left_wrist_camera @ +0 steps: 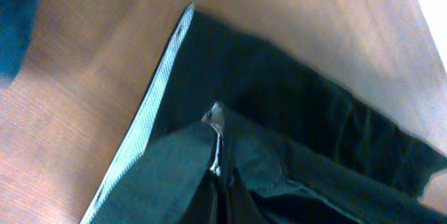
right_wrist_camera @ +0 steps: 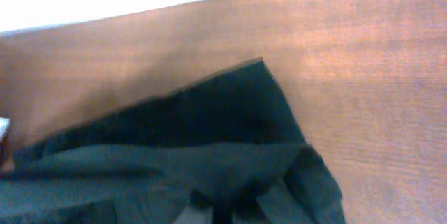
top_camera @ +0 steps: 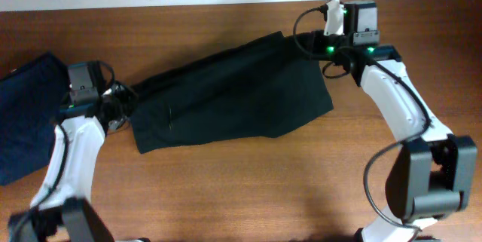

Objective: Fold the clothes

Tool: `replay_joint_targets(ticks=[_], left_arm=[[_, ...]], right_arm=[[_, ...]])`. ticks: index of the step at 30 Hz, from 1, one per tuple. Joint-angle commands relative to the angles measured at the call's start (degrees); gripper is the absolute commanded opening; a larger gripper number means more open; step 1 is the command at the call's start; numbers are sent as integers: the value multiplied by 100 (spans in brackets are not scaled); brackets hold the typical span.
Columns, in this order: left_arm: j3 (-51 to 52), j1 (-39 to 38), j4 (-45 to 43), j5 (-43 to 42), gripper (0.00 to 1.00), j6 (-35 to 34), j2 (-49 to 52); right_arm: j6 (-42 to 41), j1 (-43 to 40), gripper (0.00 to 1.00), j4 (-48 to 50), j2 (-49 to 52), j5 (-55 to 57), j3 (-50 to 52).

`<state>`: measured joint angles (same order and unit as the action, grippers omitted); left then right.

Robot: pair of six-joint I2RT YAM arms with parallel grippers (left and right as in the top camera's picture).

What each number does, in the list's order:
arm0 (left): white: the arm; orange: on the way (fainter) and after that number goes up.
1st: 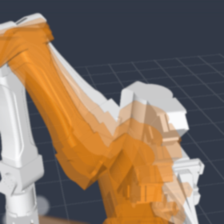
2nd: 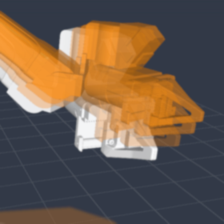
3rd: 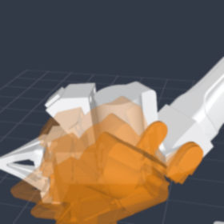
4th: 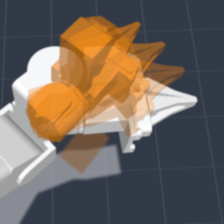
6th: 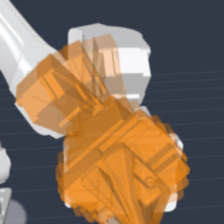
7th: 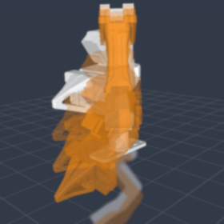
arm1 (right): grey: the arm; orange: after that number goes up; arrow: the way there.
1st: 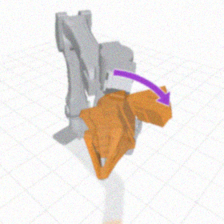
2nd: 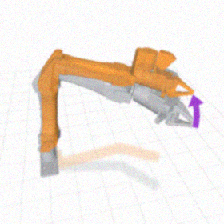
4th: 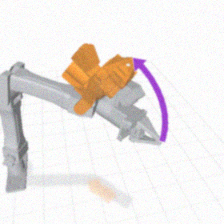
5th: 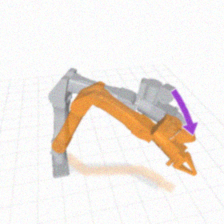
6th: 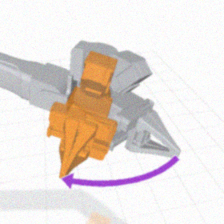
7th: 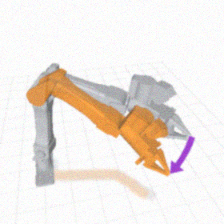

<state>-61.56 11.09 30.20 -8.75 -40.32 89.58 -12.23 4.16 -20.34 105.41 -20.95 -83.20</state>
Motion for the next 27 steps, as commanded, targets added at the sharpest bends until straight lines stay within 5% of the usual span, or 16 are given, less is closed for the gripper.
replay_joint_targets(ticks=[1, 2, 3, 4, 7, 11, 16, 21, 24, 27], left_arm=[[-61, 107, -964, 404, 31, 50, 684], [-61, 107, -1231, 404, 63, 52, 815], [-63, 114, -1517, 402, 83, 52, 922], [-63, 162, -1864, 321, 92, 52, 973], [-103, 424, -2527, -452, 98, 52, 929], [-138, 656, -2409, -1878, 94, 133, 887], [-138, 125, -1335, -1790, 73, 1224, 909], [-138, -426, -474, -299, 72, 1429, 955], [-127, -560, -181, -136, 72, 1429, 1040], [-118, -570, 221, -127, 46, 1429, 1182]], right_arm=[[-7, 42, 57, 887, 413, 321, -109], [-4, 79, 72, 1180, 505, 328, -109], [-4, 83, 79, 1360, 542, 326, -109], [-4, 68, 80, 1482, 546, 343, -109], [-4, -50, 78, 1362, 494, 343, -131], [332, -133, 61, 4, 505, 339, -129], [863, -48, 48, -1290, 697, 457, -122], [859, -48, 56, -1902, 1045, 680, -122], [861, -48, 61, -2238, 1213, 1056, -122], [861, -48, 57, -2573, 1355, 1268, -111]])
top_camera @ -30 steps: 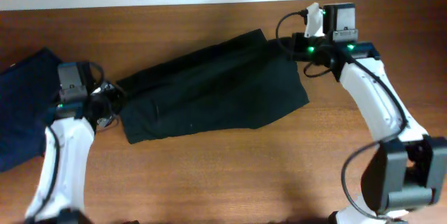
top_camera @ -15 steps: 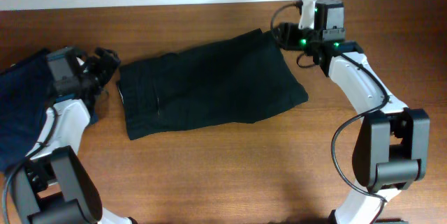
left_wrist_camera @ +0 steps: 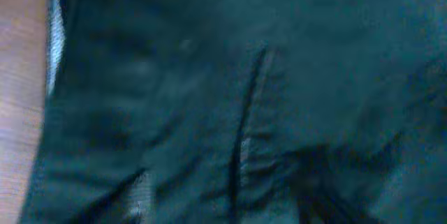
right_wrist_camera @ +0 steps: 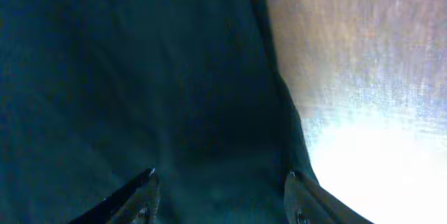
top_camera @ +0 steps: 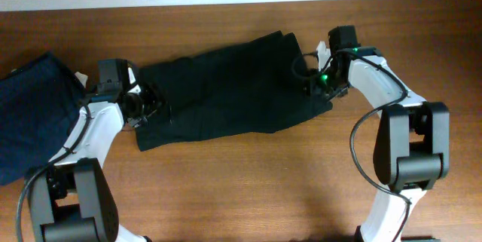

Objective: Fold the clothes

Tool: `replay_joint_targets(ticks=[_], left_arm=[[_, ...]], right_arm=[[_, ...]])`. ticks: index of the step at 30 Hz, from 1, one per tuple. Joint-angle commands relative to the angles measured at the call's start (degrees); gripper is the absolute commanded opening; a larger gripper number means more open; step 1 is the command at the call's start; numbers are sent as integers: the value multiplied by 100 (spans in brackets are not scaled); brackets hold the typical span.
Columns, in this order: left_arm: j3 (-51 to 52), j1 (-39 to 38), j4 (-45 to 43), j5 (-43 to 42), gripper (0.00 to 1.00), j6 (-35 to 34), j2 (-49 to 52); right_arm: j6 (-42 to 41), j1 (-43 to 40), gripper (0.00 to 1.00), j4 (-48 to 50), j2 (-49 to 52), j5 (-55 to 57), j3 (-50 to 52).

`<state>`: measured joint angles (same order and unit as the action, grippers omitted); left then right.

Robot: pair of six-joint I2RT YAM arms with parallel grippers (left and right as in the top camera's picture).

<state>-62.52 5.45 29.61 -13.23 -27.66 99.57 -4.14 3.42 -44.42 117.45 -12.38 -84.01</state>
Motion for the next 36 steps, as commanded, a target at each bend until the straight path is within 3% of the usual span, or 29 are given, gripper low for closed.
replay_joint_targets(ticks=[1, 4, 8, 14, 17, 22, 26, 30, 34, 36], left_arm=[[-7, -9, 341, 321, 45, 164, 249], [48, -11, 577, 321, 38, 164, 490], [66, -11, 1014, 321, 39, 166, 704], [66, -72, 1681, 304, 42, 229, 704], [66, -234, 1676, 522, 45, 400, 704], [66, -332, 1674, 817, 53, 400, 704], [55, -332, 1679, 815, 65, 400, 699], [15, -332, 1733, 815, 70, 402, 592], [-79, -332, 1799, 817, 71, 402, 289], [-92, -332, 1786, 822, 73, 402, 55]], right_arm=[[52, 26, 56, -197, 181, 420, -22], [50, 24, 50, -466, 254, 715, 0], [-76, -50, 47, -1104, 256, 1311, 7], [-227, -549, 47, -1786, 256, 1298, 7], [-116, -876, 47, -1818, 256, 608, 7], [680, -1088, 70, -1587, 256, -981, 9], [695, -1012, 71, -1189, 269, -1167, 11], [693, -802, 71, -761, 437, -1189, 11], [691, -612, 54, -708, 713, -1231, 11], [693, -525, 11, -649, 822, -1187, 11]])
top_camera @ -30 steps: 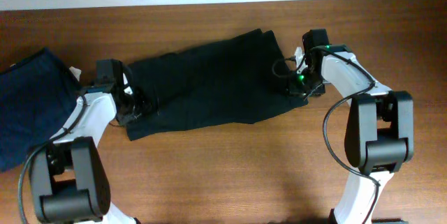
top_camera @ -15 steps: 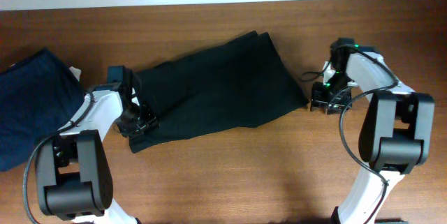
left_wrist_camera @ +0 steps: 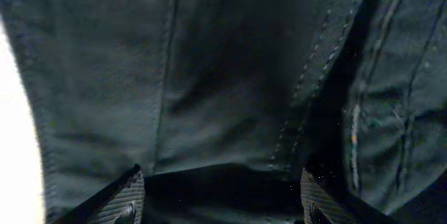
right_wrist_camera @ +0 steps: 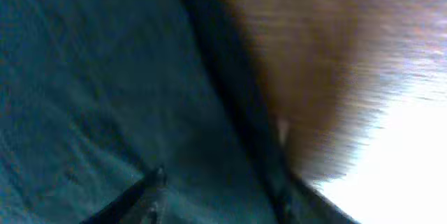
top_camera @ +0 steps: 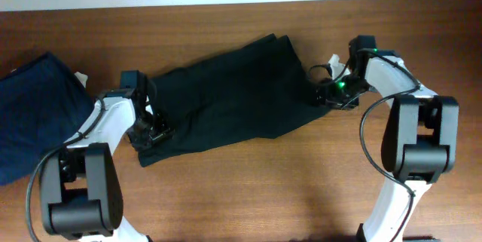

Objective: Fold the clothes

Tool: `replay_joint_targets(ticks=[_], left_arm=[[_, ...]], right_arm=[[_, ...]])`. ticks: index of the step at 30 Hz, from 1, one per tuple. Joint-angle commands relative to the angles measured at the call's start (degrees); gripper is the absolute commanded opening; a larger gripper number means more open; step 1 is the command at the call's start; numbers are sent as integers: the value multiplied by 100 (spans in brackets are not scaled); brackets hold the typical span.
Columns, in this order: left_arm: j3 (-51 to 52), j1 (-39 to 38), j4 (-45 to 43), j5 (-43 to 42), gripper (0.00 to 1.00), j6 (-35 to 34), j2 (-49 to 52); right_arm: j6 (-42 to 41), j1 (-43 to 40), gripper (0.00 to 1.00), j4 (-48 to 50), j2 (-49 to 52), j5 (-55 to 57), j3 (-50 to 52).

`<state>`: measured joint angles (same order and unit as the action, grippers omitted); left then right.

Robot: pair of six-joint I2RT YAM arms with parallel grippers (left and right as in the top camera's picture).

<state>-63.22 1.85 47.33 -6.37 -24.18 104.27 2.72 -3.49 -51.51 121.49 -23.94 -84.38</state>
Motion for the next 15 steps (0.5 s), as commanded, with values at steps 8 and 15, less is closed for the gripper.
replay_joint_targets(ticks=[8, 15], left_arm=[[-22, 28, 57, 166, 85, 52, -852], [-28, 26, -1377, 125, 97, 50, -861]], right_arm=[[-1458, -540, 4, -901, -55, 2146, 46], [-1526, -1062, 4, -1464, -341, 2601, 46]])
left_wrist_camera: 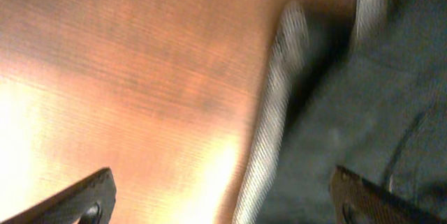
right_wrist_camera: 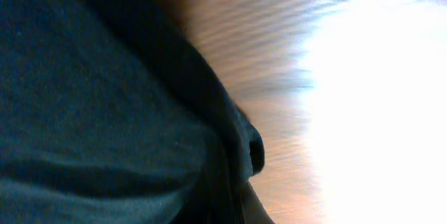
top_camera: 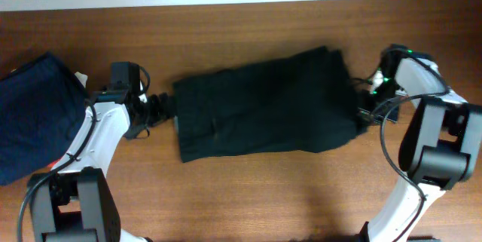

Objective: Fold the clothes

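Note:
A black garment (top_camera: 263, 106) lies flat across the middle of the wooden table (top_camera: 263, 197), nearly level. My left gripper (top_camera: 157, 108) sits just off its left end. In the left wrist view that gripper (left_wrist_camera: 223, 203) is open, wide apart over bare wood, with the garment's striped waistband lining (left_wrist_camera: 276, 112) ahead of it. My right gripper (top_camera: 361, 110) is at the garment's right edge. In the right wrist view dark cloth (right_wrist_camera: 105, 98) bunches into the gripper (right_wrist_camera: 234, 206), which is shut on that edge with its fingers hidden.
A navy blue cloth (top_camera: 30, 114) lies at the table's far left, close behind the left arm, with a small white tag (top_camera: 79, 78) beside it. Bare wood runs along the front of the table. A pale wall borders the back edge.
The garment now lies further right and more level. My right gripper, then open around the garment's right edge, is shut on it. My left gripper, then open over the cloth, is off its left end.
At first both grippers held the garment's ends, which lay slanted. Then the right stood open over the cloth by its right edge, and the left hovered over the left end. Both later stood open at the lower corners. Now the garment lies shifted right and straightened.

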Tool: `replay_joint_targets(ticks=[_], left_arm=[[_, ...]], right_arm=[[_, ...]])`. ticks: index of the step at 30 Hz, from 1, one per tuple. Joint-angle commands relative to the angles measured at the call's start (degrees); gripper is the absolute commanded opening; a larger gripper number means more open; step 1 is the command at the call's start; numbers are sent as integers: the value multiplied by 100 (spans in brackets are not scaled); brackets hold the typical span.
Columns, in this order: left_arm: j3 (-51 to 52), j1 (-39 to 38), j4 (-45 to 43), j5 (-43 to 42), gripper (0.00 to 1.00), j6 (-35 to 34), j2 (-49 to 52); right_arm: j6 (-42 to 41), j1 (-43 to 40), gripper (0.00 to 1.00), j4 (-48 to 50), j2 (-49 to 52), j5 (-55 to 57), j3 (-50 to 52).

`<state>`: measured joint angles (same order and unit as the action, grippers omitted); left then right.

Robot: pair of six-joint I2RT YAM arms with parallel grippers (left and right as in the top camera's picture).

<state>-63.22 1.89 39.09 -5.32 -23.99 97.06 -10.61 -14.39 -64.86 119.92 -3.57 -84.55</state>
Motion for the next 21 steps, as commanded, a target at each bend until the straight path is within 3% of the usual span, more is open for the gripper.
replay_joint_targets(ticks=[1, 2, 4, 6, 7, 12, 13, 21], left_arm=[[-28, 22, -855, -4, 97, 31, -140], [-26, 22, -1108, -83, 97, 35, -140], [-26, 11, -1506, -291, 97, 37, -129], [-28, -28, -1781, -396, 96, 57, -105], [-28, -52, -1921, -437, 93, 57, -85], [-28, -319, -2712, -549, 89, 52, 186], [-26, -391, -2916, -562, 85, 52, 332], [-26, -621, -3270, -564, 77, 46, 1036]], right_arm=[[-195, 46, 4, -170, -184, 560, 63], [-195, 50, 7, -186, -195, 557, 63], [-195, 50, 31, -184, -236, 557, 63], [-195, 44, 79, -184, -363, 562, 37], [-197, 37, 89, -184, -424, 560, 17], [-219, 50, 90, -343, -1102, 553, -264], [-216, 50, 91, -358, -1340, 531, -278], [-212, 50, 93, -376, -1799, 339, -278]])
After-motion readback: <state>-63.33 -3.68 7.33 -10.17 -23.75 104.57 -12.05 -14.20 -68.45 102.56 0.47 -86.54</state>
